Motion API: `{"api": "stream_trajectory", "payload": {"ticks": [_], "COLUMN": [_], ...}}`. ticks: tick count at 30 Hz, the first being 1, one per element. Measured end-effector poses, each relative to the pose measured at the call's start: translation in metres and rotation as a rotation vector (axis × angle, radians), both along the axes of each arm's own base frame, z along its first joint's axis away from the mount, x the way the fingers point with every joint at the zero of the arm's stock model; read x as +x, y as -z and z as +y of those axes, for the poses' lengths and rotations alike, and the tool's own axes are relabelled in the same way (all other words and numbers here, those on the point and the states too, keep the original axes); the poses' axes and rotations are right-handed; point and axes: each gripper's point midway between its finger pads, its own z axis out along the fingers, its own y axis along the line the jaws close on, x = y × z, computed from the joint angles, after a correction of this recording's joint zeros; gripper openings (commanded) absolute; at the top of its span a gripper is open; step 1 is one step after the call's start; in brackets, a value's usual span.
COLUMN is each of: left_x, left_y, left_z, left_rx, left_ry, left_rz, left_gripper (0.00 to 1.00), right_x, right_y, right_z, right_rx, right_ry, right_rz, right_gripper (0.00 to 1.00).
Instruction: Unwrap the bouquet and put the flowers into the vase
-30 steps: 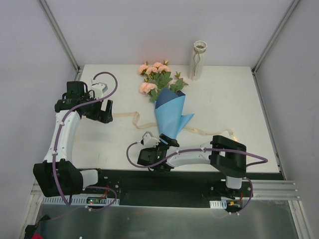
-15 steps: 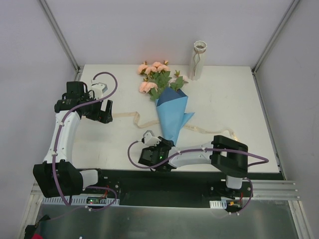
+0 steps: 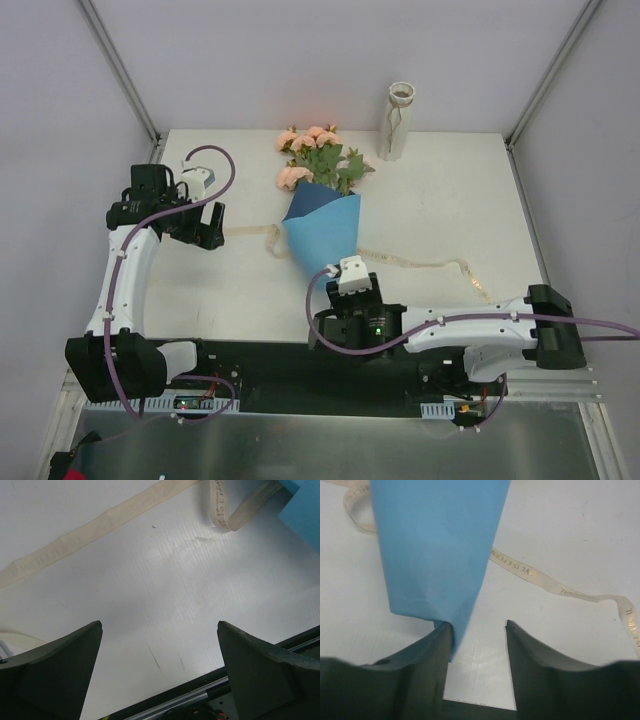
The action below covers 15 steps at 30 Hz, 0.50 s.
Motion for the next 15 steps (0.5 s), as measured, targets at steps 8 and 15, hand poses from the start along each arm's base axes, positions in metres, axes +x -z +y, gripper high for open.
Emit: {"api": "stream_trajectory", "payload": {"ticks": [8, 15], "left_x": [0.003, 0.005], "left_y": [-0.007, -0.01], "left_z": [0.0, 0.0], "left_rx": [0.003, 0.003], "left_ry": [0.004, 0.004], "left_rz": [-0.016, -0.024], "left_gripper": [0.99, 0.99], "right_x": [-0.016, -0.027], "right_y": [0.033, 0.037], "right_z": [-0.053, -0.034], "right_rx": [0.124, -0.021], "right_ry": [0.133, -0.042], "right_rz": [0.125, 0.212], "right_gripper": [0.86, 0.96]}}
